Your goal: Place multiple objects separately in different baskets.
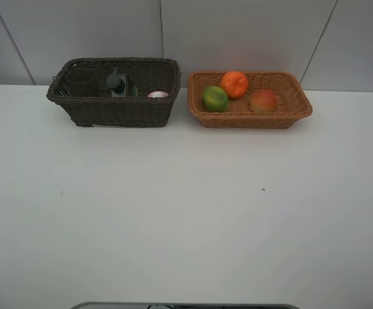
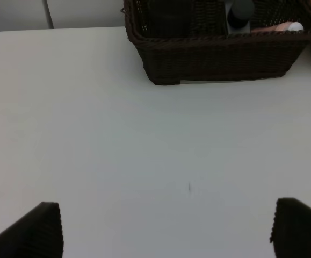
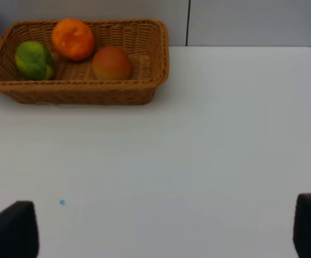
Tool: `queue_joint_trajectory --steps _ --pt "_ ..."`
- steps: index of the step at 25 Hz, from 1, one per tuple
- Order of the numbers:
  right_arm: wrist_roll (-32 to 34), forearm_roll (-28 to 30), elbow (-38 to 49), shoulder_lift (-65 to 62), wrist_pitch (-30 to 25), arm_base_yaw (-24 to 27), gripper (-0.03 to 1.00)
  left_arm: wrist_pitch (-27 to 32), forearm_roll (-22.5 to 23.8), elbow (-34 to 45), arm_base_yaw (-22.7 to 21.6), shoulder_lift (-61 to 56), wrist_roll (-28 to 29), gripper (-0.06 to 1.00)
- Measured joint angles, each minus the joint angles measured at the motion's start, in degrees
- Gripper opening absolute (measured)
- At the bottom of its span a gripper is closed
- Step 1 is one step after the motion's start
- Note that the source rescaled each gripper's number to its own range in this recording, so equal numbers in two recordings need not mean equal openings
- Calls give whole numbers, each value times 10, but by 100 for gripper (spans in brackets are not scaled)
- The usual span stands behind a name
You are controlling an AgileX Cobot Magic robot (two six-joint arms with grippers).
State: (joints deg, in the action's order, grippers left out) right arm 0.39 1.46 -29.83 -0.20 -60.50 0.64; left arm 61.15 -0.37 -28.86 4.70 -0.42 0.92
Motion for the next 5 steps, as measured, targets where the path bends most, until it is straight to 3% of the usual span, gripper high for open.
queue_joint_trajectory --steps 5 --pt "0 0 0 0 0 0 100 0 0 0 0 0 0 100"
